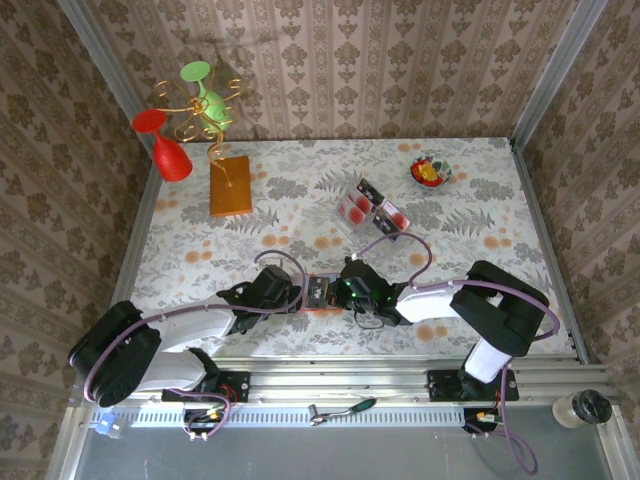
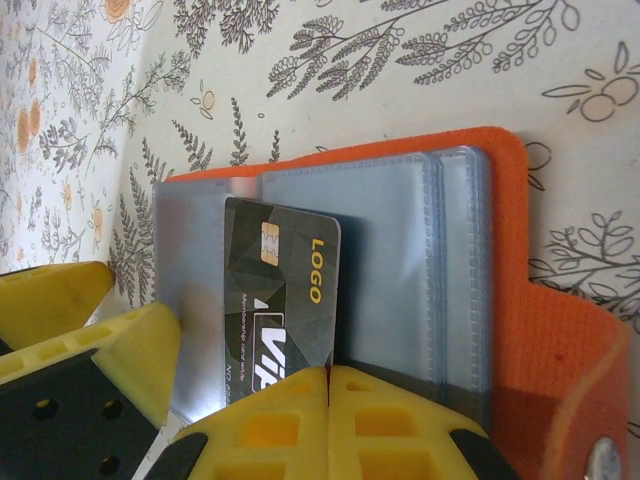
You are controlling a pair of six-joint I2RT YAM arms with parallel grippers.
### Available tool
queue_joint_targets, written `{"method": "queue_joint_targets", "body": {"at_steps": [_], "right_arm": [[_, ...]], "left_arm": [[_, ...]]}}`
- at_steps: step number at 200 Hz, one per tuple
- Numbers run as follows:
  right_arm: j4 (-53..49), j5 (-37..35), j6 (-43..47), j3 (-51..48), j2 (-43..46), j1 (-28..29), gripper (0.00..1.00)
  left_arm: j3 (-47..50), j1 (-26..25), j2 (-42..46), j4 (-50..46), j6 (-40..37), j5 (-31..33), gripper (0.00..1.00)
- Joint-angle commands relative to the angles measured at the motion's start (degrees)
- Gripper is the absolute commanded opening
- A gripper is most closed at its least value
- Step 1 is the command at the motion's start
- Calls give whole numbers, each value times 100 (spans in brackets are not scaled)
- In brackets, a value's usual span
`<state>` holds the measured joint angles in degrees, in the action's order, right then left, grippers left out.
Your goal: Put the credit cards into the card holder
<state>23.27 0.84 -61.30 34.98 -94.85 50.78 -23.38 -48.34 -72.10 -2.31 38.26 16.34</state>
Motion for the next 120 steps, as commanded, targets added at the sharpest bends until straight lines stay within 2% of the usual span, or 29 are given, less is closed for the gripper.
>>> {"method": "queue_joint_targets", "body": {"at_steps": [1,120], "right_arm": [[-324,78,111,131,-98,-4,0],[-453,417,163,465,-420,-64,0]], "left_arm": [[120,-18,-38,-200,149,-135,93],[133,-26,-15,-215,170,-147,93]]}}
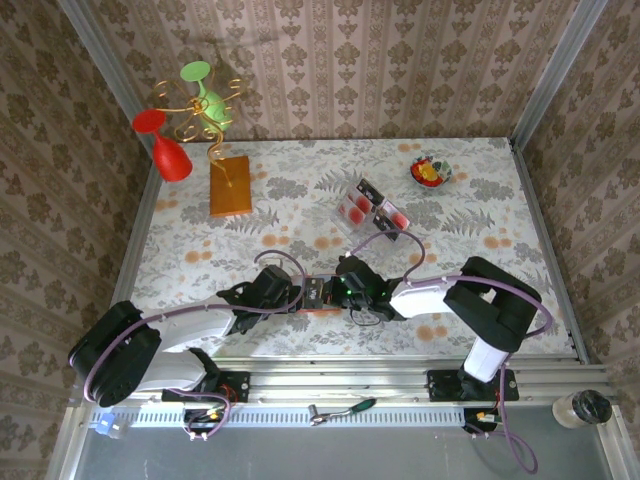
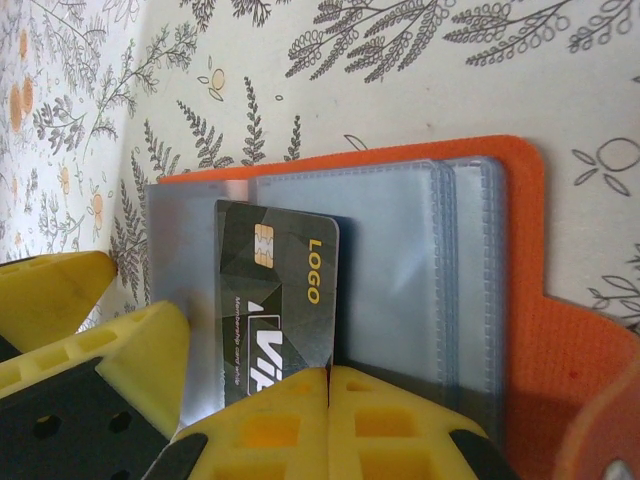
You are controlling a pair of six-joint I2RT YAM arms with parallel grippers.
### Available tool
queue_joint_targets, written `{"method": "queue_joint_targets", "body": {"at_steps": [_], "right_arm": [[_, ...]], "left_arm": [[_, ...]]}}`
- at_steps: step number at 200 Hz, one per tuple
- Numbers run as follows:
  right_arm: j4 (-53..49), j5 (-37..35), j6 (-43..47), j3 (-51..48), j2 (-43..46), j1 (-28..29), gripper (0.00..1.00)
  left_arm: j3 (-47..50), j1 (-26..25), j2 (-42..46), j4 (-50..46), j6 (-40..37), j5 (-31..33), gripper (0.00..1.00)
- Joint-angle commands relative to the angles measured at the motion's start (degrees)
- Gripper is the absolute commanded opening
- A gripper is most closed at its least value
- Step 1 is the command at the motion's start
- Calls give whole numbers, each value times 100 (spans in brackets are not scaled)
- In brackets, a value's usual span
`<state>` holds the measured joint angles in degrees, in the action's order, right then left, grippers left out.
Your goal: Put the credit cards into the card holder
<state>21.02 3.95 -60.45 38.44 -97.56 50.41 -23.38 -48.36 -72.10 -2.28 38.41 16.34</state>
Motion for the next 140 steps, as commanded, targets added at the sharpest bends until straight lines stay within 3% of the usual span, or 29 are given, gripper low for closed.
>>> {"method": "queue_joint_targets", "body": {"at_steps": [1,69,140], "right_arm": [[-229,106,77,120,-149,-25,0],[-261,91,87,96,-115,-41,0],[-458,90,85,170,-31,-41,0]], "left_arm": [[132,-24,-11,-219,152,-148,93],[-187,315,824,-1869,992,845,93],[13,433,627,-1488,878,546,93]]}}
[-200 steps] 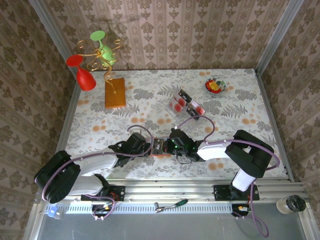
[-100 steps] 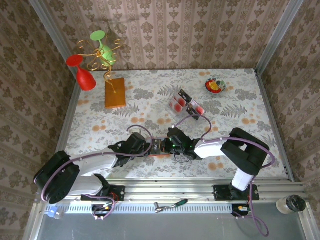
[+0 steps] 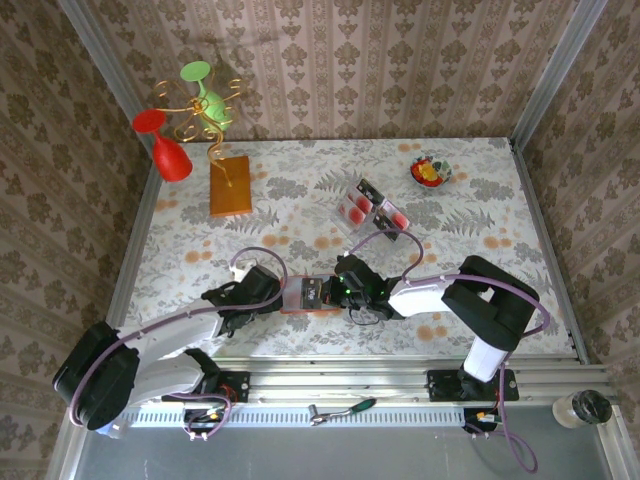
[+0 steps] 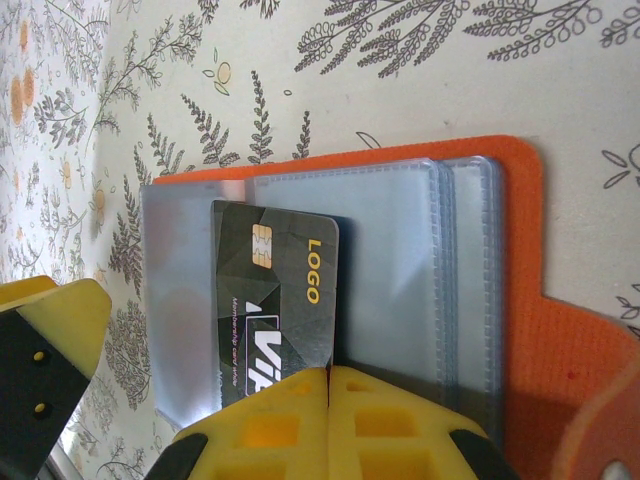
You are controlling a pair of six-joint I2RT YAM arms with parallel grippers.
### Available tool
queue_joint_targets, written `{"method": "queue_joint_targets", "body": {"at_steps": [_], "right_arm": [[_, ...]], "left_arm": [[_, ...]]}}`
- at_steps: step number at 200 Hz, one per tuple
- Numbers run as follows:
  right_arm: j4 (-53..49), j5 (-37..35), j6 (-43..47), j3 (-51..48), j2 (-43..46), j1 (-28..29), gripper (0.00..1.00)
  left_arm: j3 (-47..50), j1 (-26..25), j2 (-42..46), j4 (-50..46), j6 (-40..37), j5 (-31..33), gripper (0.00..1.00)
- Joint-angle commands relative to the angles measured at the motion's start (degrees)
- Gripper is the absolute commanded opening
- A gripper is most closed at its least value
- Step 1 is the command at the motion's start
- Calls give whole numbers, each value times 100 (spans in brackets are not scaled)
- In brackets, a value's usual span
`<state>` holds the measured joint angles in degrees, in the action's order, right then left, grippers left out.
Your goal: Put the credit cards into the card holder
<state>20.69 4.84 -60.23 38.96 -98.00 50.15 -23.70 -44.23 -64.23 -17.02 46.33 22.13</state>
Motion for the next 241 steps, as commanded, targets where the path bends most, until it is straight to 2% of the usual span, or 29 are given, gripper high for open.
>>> {"method": "queue_joint_targets", "body": {"at_steps": [1,117,208,241], "right_arm": [[-434,-4,63,128,15,-19,0],[-1275,25,130,636,-64,-21,0],[-1139,296,138,836,-343,-7,0],[-1170,676,418,1080,-463,-14,0]], "left_arm": [[44,20,-165,-18,83,-33,93],[-161,20,-954,251,-79,-242,93],[-126,22,-1134,482,-139,-340,92],[-95,20,-1136,540,-148,-357,92]]}}
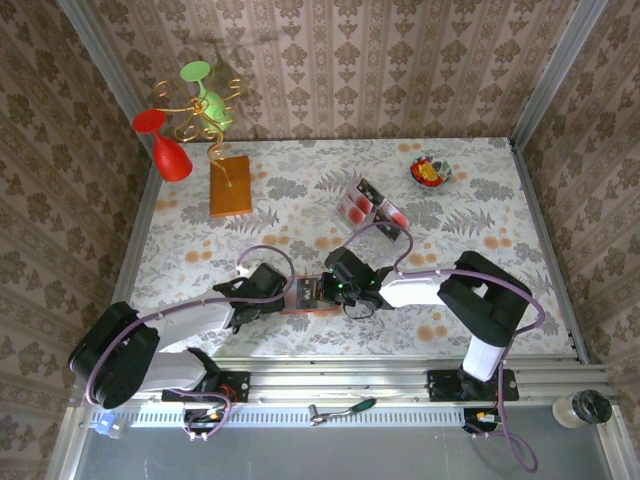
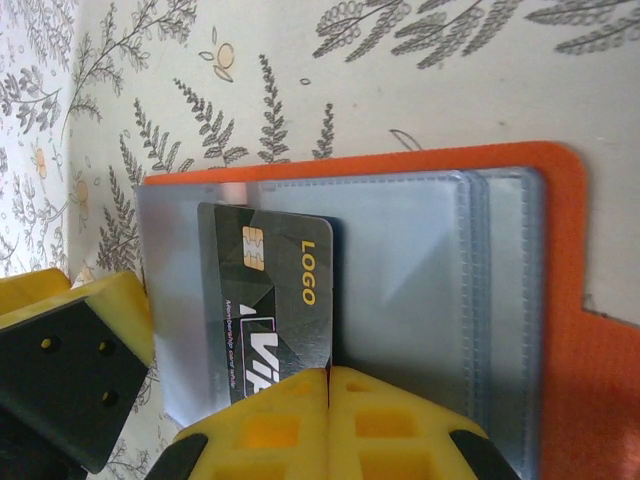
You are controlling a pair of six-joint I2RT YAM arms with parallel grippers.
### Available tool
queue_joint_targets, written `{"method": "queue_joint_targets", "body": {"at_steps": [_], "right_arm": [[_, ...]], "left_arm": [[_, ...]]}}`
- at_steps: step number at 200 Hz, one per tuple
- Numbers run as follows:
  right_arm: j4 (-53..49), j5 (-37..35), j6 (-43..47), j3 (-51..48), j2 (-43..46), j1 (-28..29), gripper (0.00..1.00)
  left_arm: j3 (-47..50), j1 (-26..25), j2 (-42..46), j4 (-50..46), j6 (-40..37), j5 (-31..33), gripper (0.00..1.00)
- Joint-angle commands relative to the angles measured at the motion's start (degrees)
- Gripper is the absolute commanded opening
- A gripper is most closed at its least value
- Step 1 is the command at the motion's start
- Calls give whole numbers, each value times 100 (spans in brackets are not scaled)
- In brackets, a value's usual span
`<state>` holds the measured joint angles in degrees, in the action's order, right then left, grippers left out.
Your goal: Put the credit cards into the card holder
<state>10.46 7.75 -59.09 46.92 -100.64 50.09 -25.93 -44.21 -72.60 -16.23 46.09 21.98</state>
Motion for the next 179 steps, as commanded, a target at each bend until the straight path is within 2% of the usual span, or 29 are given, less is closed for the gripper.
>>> {"method": "queue_joint_targets", "body": {"at_steps": [1,19,38,51,71,85,106,120,179], "right_arm": [[-161,403,321,301,-209,-7,0],[-285,648,464,496,-309,-3,0],[-504,719,623,603,-245,-8,13],[-774,658,777,703,-132,-5,26],[-1105,413,954,742,106,-19,29],[-1254,292,1034,771,201,-26,26],[-1361,286,1142,890,125,-25,11],[-1356,358,1167,985,0,-22,5],[-1310,445,1078,1284,-489,51,2]], "left_arm": [[130,22,-299,462,-125,-343,92],[150,21,-299,492,-117,-341,92],[176,19,-275,526,-118,-361,92],[202,14,-264,562,-113,-376,92],[229,16,-255,625,-104,-396,92],[238,7,-255,646,-91,-396,92],[264,-7,-237,670,-101,-396,92],[277,-1,-220,674,-100,-387,92],[302,-6,-79,640,-117,-361,92]]}}
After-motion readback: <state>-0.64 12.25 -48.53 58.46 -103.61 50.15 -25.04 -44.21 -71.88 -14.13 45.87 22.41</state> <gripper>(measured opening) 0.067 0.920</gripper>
